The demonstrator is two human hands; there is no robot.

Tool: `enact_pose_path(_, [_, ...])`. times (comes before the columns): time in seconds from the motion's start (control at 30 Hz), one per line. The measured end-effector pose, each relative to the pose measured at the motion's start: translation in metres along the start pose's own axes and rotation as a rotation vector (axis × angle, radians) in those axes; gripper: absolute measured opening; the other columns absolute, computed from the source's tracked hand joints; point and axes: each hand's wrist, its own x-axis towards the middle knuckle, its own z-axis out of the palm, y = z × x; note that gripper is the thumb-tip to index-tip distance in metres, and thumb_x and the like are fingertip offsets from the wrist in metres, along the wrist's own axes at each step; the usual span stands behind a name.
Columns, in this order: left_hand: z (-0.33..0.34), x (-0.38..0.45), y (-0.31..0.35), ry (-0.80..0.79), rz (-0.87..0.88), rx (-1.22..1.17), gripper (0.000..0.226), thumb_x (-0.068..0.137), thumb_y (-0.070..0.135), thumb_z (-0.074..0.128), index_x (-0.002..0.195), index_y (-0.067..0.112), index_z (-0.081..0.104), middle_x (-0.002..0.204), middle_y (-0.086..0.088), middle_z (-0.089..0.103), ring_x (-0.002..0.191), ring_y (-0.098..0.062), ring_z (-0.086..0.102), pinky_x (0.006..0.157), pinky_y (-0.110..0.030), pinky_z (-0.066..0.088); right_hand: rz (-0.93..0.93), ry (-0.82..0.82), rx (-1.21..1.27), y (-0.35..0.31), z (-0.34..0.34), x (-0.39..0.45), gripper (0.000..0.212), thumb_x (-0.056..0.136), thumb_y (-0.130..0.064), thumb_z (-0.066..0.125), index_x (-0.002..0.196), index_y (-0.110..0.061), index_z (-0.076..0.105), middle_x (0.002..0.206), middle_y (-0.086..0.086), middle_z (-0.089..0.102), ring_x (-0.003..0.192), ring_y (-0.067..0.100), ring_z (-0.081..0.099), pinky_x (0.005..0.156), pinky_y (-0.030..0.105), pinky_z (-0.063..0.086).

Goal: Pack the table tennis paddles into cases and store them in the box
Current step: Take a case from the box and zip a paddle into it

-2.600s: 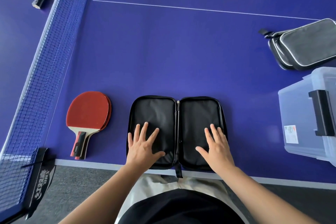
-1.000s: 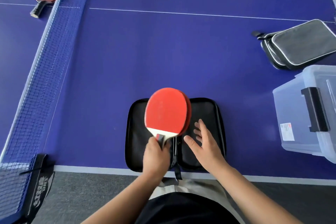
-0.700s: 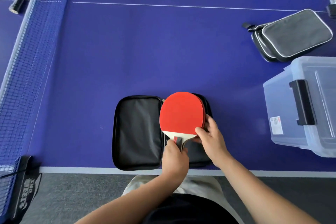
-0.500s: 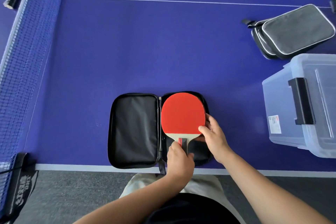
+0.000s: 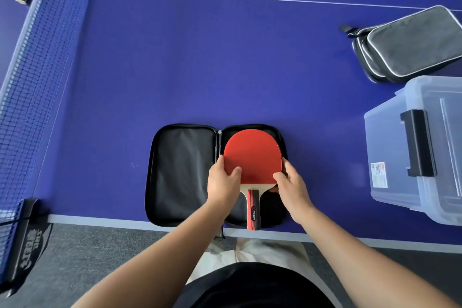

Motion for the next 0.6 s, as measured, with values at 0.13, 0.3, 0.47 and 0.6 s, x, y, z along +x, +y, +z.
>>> enact_pose_path(0.13, [-0.003, 0.002, 0.007, 0.017, 0.054, -0.045, 0.019, 0.086, 0.017, 0.053, 0.102, 0.028, 0.058, 0.081, 0.014, 0.059, 0.075, -0.014, 0.057, 0.066, -0.026, 0.046, 0.007, 0.062, 0.066, -0.002, -0.003, 0.003, 0.042, 0.093, -0.016, 0.045, 0.118, -0.045, 0.060, 0.097, -0.010, 0.072, 0.082, 0.008, 0.064, 0.079, 0.028, 0.055])
enact_pose_path(0.3, [0.000, 0.011, -0.002, 0.013, 0.072, 0.054, 0.044, 0.084, 0.021, 0.053, 0.128, 0.025, 0.056, 0.113, -0.004, 0.063, 0.103, -0.027, 0.062, 0.086, -0.040, 0.054, -0.020, 0.025, -0.035, -0.006, 0.003, 0.009, 0.038, 0.089, -0.015, 0.042, 0.112, -0.036, 0.063, 0.097, 0.005, 0.067, 0.076, 0.013, 0.056, 0.074, 0.042, 0.054])
enact_pose_path(0.47, [-0.002, 0.016, -0.007, 0.010, 0.092, 0.129, 0.039, 0.092, 0.014, 0.058, 0.131, 0.012, 0.053, 0.113, 0.002, 0.048, 0.097, -0.018, 0.052, 0.085, -0.028, 0.040, -0.046, 0.171, -0.320, 0.001, 0.009, 0.012, 0.037, 0.095, -0.017, 0.048, 0.130, -0.008, 0.055, 0.126, 0.008, 0.050, 0.099, 0.016, 0.050, 0.083, 0.024, 0.036])
enact_pose_path(0.6, [-0.003, 0.020, -0.010, 0.001, 0.114, 0.164, 0.037, 0.091, 0.018, 0.062, 0.127, 0.011, 0.057, 0.114, -0.005, 0.055, 0.096, -0.020, 0.054, 0.083, -0.029, 0.043, -0.099, 0.231, -0.385, 0.007, 0.010, 0.010, 0.046, 0.097, -0.016, 0.052, 0.142, -0.004, 0.046, 0.137, 0.009, 0.044, 0.120, 0.017, 0.047, 0.092, 0.017, 0.031])
